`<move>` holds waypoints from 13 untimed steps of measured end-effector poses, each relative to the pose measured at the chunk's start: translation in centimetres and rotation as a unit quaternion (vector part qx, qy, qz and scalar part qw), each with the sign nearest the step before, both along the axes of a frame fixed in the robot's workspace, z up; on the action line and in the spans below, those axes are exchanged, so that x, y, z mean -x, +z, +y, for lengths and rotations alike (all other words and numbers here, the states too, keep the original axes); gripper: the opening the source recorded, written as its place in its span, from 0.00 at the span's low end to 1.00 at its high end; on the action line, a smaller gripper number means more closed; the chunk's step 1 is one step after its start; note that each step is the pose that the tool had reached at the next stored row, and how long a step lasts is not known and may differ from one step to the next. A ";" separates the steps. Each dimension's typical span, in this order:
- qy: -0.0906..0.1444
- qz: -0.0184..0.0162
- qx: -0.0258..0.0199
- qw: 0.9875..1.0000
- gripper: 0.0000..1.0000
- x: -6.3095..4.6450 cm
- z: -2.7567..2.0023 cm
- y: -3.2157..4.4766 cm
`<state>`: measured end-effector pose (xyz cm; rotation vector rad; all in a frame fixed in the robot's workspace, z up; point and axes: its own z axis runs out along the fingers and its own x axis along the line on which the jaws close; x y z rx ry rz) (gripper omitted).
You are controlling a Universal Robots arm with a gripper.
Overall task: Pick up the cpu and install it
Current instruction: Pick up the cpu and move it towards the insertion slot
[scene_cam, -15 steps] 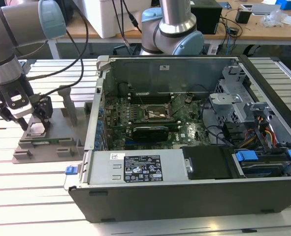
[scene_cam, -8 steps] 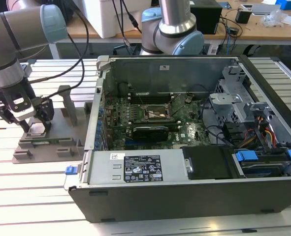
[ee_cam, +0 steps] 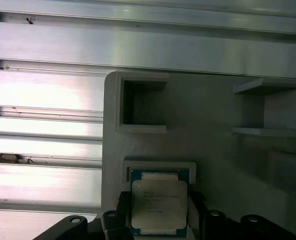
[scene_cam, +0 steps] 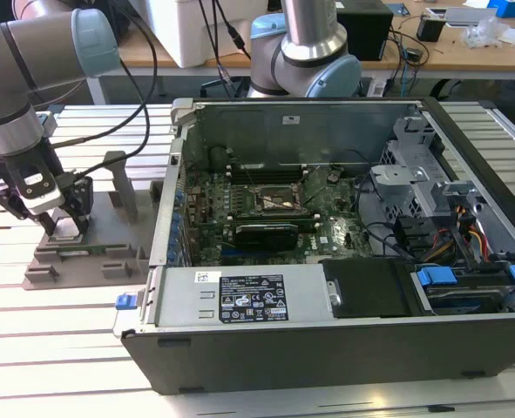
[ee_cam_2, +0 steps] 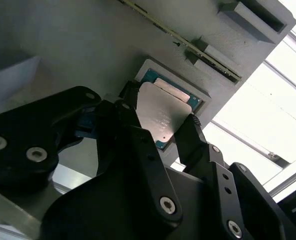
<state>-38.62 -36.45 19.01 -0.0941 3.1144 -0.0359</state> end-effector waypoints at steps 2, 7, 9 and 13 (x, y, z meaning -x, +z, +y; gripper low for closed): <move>0.000 0.000 0.000 1.000 0.54 0.0 0.00 0.00; 0.000 0.000 0.000 1.000 0.54 0.0 0.00 0.00; 0.000 0.000 0.000 1.000 0.54 0.0 0.00 0.18; 0.000 0.000 0.000 1.000 0.54 0.0 0.00 2.46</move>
